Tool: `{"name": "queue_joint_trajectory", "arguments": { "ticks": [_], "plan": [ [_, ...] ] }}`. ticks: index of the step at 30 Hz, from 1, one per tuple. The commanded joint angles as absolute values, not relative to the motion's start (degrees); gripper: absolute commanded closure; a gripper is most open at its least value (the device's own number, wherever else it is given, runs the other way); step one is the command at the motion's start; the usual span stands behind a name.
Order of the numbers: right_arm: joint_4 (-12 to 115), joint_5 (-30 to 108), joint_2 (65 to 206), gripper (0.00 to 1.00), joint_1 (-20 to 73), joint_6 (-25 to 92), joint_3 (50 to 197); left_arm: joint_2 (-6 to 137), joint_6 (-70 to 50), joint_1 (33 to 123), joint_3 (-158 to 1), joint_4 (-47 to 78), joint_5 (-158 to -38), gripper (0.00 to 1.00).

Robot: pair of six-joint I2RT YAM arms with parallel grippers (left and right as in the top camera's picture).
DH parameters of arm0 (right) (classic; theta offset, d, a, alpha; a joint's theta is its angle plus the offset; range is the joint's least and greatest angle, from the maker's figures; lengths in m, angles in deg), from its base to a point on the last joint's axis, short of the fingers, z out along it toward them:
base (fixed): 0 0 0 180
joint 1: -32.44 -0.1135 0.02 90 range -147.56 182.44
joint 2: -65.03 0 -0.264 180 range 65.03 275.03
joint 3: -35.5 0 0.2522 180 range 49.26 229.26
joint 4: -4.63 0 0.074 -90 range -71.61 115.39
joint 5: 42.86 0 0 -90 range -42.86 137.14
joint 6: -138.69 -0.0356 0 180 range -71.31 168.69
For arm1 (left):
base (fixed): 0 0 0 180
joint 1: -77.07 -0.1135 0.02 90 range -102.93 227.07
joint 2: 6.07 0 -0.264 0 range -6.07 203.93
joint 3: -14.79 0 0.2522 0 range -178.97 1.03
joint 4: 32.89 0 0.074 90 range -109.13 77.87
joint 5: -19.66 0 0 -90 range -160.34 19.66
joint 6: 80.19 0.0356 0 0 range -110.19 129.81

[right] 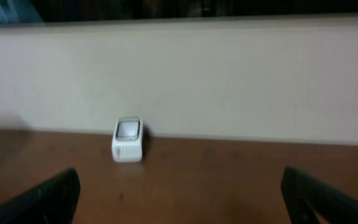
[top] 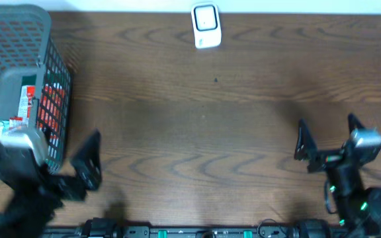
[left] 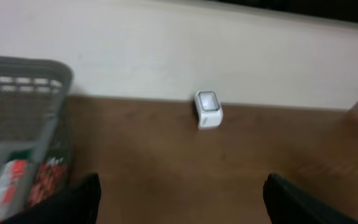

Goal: Scan the item barcode

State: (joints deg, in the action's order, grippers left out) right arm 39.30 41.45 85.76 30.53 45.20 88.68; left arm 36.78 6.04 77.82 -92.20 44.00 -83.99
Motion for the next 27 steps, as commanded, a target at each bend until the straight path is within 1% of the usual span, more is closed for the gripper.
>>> {"name": "queue_joint_trajectory", "arguments": {
  "ticks": [1,4,7,11,14,19,23,27],
  "plan": [
    [45.61,40.11,98.53,0.01,29.35,44.55,102.21,51.36,9.4,77.52,-111.41,52.88,-77.5,0.15],
    [52.61,39.28,108.91,0.01,29.35,45.68,112.09,61.58,9.78,77.52,-124.55,59.56,-73.21,0.15],
    [60.91,37.75,119.16,0.01,29.35,45.79,121.55,70.04,10.47,77.5,-132.66,64.79,-71.33,0.15],
    [66.14,32.92,128.84,0.01,29.35,45.75,128.48,77.58,12.05,77.45,-134.21,69.14,-70.94,0.15],
    [65.77,30.25,133.28,0.01,29.35,45.75,128.94,81.69,13.25,77.45,-134.21,71.04,-70.94,0.15],
    [67.56,30.49,139.34,0.01,29.35,45.81,128.94,85.71,12.55,76.91,-134.21,69.51,-70.9,0.16],
    [68.17,35.26,141.17,0.01,30.02,46.45,128.94,86.2,5.97,71.24,-134.21,68.57,-70.92,0.16],
    [68.96,37.51,141.0,0.01,33.76,45.4,128.94,86.0,1.14,60.82,-134.21,69.47,-71.4,0.16]
  ]
}}
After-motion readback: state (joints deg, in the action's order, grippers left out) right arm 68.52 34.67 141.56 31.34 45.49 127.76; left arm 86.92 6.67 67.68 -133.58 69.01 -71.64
